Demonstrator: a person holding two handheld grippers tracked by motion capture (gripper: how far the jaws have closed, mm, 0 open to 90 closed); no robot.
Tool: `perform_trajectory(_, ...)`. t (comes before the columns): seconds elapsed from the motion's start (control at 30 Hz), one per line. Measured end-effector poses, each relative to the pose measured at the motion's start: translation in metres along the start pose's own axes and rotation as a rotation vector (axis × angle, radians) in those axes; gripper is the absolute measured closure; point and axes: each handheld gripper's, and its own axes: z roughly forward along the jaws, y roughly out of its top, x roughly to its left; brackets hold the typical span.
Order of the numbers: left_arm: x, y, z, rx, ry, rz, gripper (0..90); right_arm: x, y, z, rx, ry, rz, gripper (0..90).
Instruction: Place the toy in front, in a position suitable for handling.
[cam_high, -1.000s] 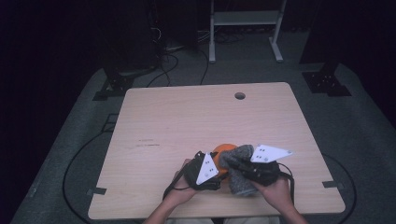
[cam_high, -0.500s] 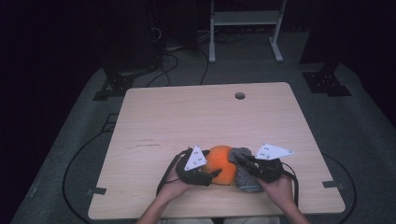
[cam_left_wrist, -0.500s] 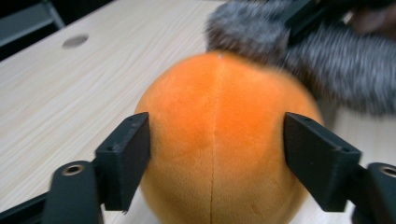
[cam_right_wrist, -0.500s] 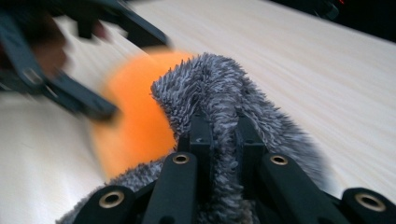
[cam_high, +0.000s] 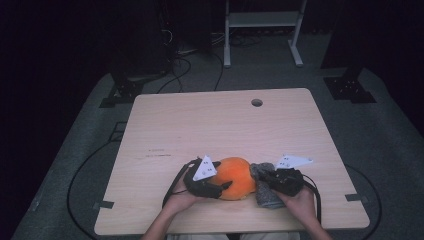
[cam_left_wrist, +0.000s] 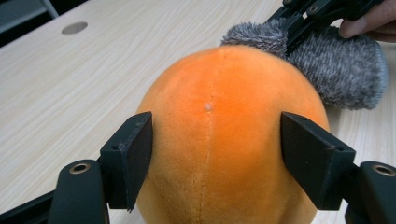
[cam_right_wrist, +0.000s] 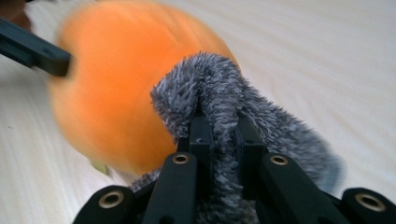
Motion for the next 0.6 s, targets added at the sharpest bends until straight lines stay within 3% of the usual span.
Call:
perform_trajectory(0.13,0.002,-0.002,-0.001,-0.006,-0.015,-0.015,26.2,0.008,0.007,-0.005,-0.066,0.033,-0.007,80.4)
perform_trajectory(0.23,0.004,-0.003,-0.002,0.008,-0.024,-0.003,26.5,0.009,0.006,-0.003,-0.059,0.034,-0.016,80.3)
perform_trajectory(0.33,0.003,-0.003,0.000,0.005,-0.026,-0.002,26.6,0.000,0.002,0.000,-0.017,0.032,0.037,80.4)
perform_trajectory(0.4,0.001,-0.003,0.001,0.002,-0.030,0.005,27.0,0.000,0.006,-0.007,-0.086,0.067,0.067,80.3)
perform_trajectory(0.43,0.000,-0.002,0.001,-0.003,-0.039,0.010,27.1,0.001,0.010,-0.011,-0.137,0.115,0.075,80.3)
perform_trajectory(0.47,0.000,0.000,0.000,-0.013,-0.058,0.002,26.5,0.004,0.013,-0.014,-0.161,0.135,0.070,80.3)
perform_trajectory(0.5,0.003,0.001,-0.001,-0.047,-0.088,-0.041,19.7,0.009,0.015,-0.012,-0.128,0.120,0.028,80.3)
perform_trajectory(0.53,0.003,0.001,-0.001,-0.047,-0.088,-0.041,16.4,0.009,0.015,-0.012,-0.128,0.120,0.028,80.3)
perform_trajectory(0.57,0.009,0.000,-0.002,-0.022,-0.054,-0.093,9.8,0.009,0.009,-0.005,-0.094,0.115,0.020,80.3)
perform_trajectory(0.6,0.009,0.000,-0.002,-0.022,-0.054,-0.093,7.8,0.009,0.009,-0.005,-0.094,0.115,0.020,80.3)
